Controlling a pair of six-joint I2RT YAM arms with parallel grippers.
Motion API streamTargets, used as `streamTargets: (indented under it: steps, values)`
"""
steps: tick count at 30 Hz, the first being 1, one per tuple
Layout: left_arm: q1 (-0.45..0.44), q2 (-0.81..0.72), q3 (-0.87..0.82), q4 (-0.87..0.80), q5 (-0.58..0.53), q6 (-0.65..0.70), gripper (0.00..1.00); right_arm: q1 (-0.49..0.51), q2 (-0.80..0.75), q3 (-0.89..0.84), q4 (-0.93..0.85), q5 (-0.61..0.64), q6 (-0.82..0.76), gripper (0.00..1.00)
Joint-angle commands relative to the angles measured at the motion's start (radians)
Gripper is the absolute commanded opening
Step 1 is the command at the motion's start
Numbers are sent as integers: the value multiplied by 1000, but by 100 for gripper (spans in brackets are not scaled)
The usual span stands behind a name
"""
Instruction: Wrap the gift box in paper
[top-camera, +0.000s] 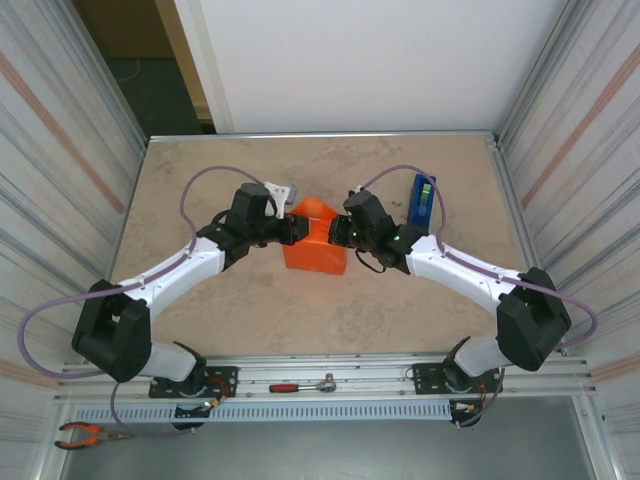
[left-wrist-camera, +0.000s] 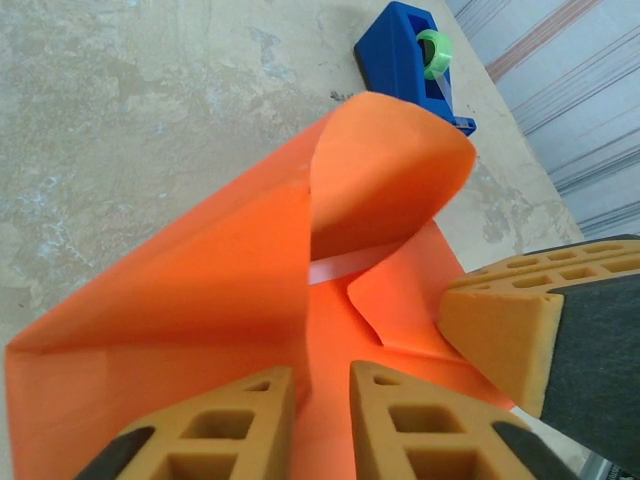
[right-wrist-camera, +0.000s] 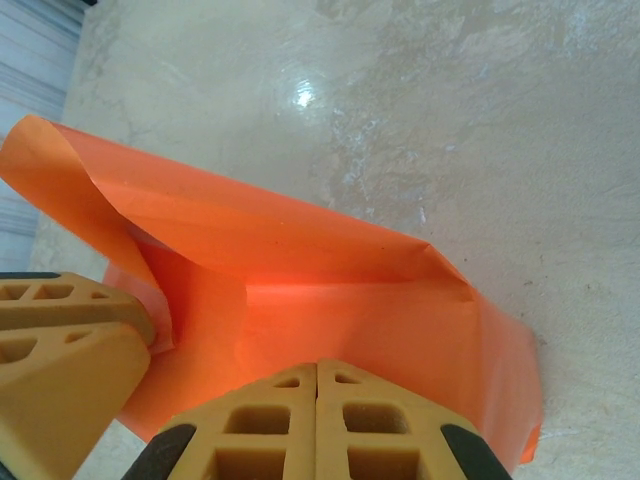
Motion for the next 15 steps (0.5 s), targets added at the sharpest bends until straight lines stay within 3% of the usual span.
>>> streamTargets:
  steps: [1, 15]
  values:
    - [-29, 8, 14, -64, 1, 0, 26, 15, 13, -33, -9, -20, 9, 0]
    - [-86, 46, -9, -69, -106, 35, 43, 21, 5, -55, -3, -16, 21, 0]
